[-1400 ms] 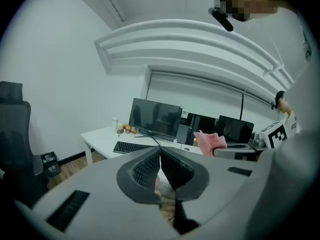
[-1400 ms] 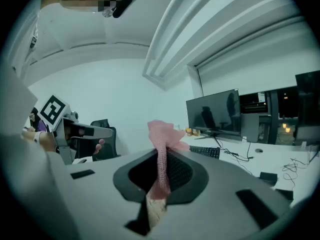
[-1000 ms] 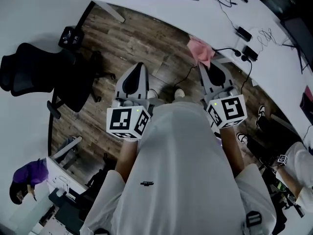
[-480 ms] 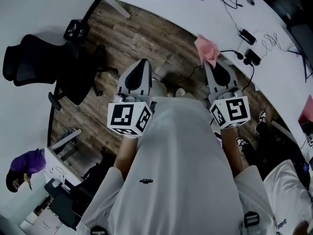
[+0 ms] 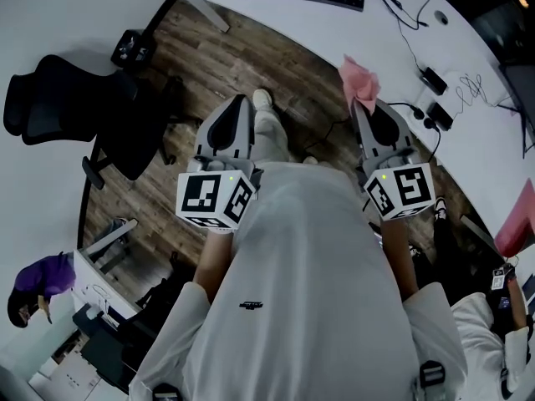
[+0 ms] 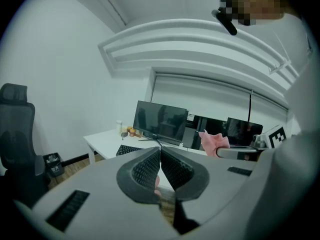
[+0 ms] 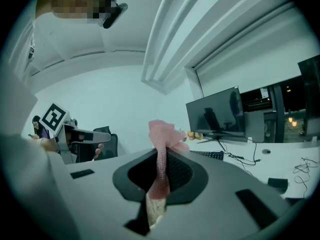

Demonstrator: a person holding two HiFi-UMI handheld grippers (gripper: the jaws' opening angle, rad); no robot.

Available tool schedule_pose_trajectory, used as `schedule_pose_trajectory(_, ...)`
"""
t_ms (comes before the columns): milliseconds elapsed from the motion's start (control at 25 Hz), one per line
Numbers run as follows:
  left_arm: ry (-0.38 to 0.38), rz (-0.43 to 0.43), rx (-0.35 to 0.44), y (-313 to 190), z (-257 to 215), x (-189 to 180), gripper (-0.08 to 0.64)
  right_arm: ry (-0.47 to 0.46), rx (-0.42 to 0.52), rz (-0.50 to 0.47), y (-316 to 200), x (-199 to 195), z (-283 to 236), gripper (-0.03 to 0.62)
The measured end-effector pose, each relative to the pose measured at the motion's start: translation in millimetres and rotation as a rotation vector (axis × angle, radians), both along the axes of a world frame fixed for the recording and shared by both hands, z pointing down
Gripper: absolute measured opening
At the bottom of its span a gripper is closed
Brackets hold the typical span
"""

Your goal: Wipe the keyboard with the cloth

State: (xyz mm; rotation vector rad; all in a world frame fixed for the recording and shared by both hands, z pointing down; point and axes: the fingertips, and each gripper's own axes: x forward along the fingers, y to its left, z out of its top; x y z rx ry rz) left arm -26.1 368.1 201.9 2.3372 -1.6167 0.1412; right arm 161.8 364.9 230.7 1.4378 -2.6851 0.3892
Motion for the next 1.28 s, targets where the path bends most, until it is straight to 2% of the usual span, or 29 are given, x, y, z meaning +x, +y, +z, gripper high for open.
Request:
schedule_pose_trajectory(200, 0.037, 0.014, -0.025, -43.2, 14.3, -25.4, 0.023, -0.001, -0.034, 0.020, -42.0, -23.2, 8.8, 0.031)
schedule_pose_trajectory(320, 0.052, 0.023, -0.040, -80.6, 16.8, -41.8, 0.023, -0.019, -0.072, 0.028, -77.3, -40.9, 6.6, 0.031)
schedule_pose_trajectory(480, 0.063, 0.019, -0.062, -133.1, 21.8, -69.4, 0.023, 0.004, -0.082, 0.040, -129.5, -64.1, -0.4, 0.031)
schedule_pose_trajectory(760, 0.086, 0.023, -0.078, -225.5, 14.6, -132.2, 0.023, -0.018, -0.142, 0.088, -222.5, -111.1, -7.7, 0.031)
schedule_pose_trajectory(960, 0.120, 0.027, -0.102, -282.6, 17.8, -175.6, 0.023, 0.005, -0.160, 0.111, -275.8, -145.4, -11.2, 0.031)
schedule_pose_trajectory(1120, 0.154, 0.023, -0.123, -311.9, 26.6, -200.6, 0.023, 0.025, -0.171, 0.125, -302.5, -165.2, -10.9, 0.031)
schedule_pose_trajectory(1280, 0.165, 0.035, -0.121, -320.0, 28.5, -209.3, 0.023, 0.043, -0.177, 0.119, -310.3, -177.7, -10.3, 0.031)
